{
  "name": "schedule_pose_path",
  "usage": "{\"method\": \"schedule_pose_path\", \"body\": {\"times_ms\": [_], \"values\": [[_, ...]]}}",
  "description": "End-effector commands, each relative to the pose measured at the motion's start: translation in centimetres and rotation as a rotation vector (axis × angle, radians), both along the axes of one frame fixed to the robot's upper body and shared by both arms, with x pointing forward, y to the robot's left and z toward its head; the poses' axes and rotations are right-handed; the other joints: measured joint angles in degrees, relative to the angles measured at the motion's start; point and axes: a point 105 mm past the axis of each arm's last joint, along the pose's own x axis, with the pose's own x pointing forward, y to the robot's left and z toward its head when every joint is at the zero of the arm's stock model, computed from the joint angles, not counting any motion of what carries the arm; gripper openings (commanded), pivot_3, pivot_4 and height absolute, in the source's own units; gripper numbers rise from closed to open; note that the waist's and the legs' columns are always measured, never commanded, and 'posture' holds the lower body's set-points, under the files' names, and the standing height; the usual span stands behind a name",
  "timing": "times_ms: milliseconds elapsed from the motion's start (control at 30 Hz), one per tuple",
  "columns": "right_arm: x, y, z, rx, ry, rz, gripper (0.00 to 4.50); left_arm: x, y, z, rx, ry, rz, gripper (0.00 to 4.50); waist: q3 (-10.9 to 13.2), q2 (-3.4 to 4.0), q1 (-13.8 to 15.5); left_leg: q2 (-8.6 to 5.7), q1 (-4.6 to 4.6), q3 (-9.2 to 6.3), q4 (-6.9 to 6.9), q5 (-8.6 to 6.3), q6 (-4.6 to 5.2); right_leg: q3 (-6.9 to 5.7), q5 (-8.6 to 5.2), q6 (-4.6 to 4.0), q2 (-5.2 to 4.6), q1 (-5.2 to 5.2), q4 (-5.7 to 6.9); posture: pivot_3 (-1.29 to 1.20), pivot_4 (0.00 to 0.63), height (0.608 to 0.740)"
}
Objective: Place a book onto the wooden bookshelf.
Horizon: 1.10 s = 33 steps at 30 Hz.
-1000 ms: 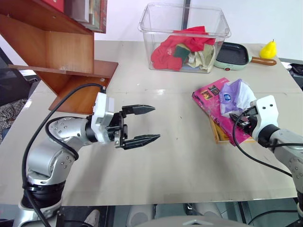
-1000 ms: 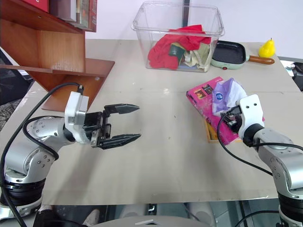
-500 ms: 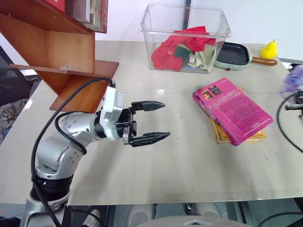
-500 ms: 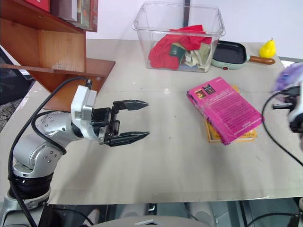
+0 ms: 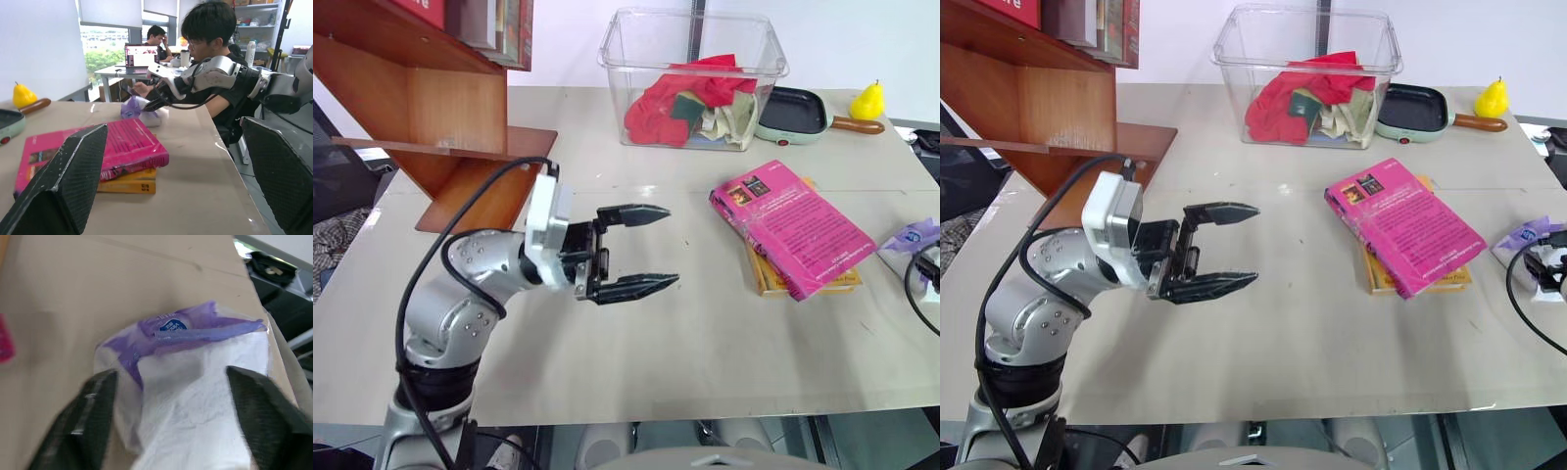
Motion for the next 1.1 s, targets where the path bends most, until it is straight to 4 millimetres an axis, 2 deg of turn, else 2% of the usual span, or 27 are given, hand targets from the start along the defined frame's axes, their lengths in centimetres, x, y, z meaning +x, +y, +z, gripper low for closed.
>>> {"method": "schedule_pose_path", "body": {"times_ms": [33,100,167,300,333,400,633,733,833,933,1100], "values": [[-0.2,4.2,3.8,0.079,-0.048,0.225,4.4,-0.1,0.3,0.3,0.008,-0.057,0.014,4.5,0.0,0.01,-0.1,0.0,0.01,0.0,0.0,0.0,0.0,0.0,0.0,0.0,0.0,0.0,0.0,0.0,0.15,0.74],[0.2,6.9,3.9,0.145,-0.023,0.345,4.4,0.0,0.3,0.1,0.013,-0.053,0.015,4.5,0.0,0.01,-0.3,0.01,0.11,0.01,0.0,0.0,0.0,0.04,-0.09,0.15,0.03,0.04,0.01,0.0,0.15,0.74],[1.3,8.9,3.4,0.194,-0.007,0.409,4.4,-0.1,0.5,-0.2,0.018,-0.047,0.017,4.5,0.0,-0.05,-0.5,0.06,0.19,-0.04,0.04,0.0,0.0,0.05,-0.08,0.16,0.11,0.11,0.02,0.0,0.15,0.74],[3.8,10.6,2.4,0.215,0.022,0.45,4.4,0.0,1.0,-0.9,0.033,-0.027,0.048,4.5,-0.1,-0.07,-0.2,0.05,0.28,-0.01,0.06,0.0,0.0,0.07,-0.08,0.15,0.09,0.19,0.01,0.0,0.15,0.74],[4.5,10.6,2.4,0.218,0.018,0.453,4.18,-0.1,1.1,-1.2,0.045,-0.022,0.054,4.5,0.0,-0.06,-0.2,0.05,0.24,0.0,0.06,0.0,0.0,0.08,-0.07,0.13,0.08,0.17,0.0,0.0,0.15,0.74],[5.6,10.4,2.8,0.206,0.007,0.451,3.53,-0.4,1.2,-1.6,0.068,-0.023,0.062,4.5,0.0,-0.05,0.0,0.01,0.12,0.02,0.05,0.0,0.0,0.09,0.04,-0.05,0.04,0.08,-0.01,0.0,0.15,0.74],[9.4,8.8,4.9,0.08,-0.062,0.404,0.21,-0.5,0.8,-0.4,0.053,-0.03,0.121,4.5,0.0,-0.04,0.1,-0.02,-0.09,-0.01,0.0,0.0,0.0,0.05,0.03,-0.04,0.02,-0.07,-0.09,0.0,0.15,0.74],[11.1,7.6,4.0,-0.082,-0.03,0.38,0.1,-1.1,0.4,0.1,0.052,-0.038,0.144,4.5,0.0,-0.04,0.0,-0.01,-0.06,-0.02,-0.01,0.0,0.0,0.05,0.03,-0.04,0.04,-0.07,-0.08,0.0,0.15,0.74],[11.4,7.4,1.5,-0.125,0.071,0.427,0.1,-1.8,0.2,0.3,0.044,-0.038,0.163,4.5,0.0,-0.04,-0.1,-0.01,-0.05,0.0,-0.01,0.0,0.0,0.07,0.03,-0.05,0.03,-0.07,-0.08,0.0,0.15,0.74],[11.2,8.3,0.1,-0.117,0.126,0.502,0.1,-2.4,0.2,0.1,0.045,-0.032,0.174,4.5,0.0,-0.01,0.0,-0.01,-0.05,0.01,-0.01,0.0,0.0,0.08,0.04,-0.04,0.03,-0.07,-0.08,0.0,0.15,0.74],[10.6,10.8,0.4,-0.088,0.127,0.635,0.1,-3.5,0.3,-0.3,0.048,-0.02,0.19,4.5,0.0,0.0,-0.2,0.01,-0.01,0.02,-0.01,0.0,0.0,0.08,0.04,-0.05,0.04,-0.07,-0.03,0.0,0.15,0.74]]}}
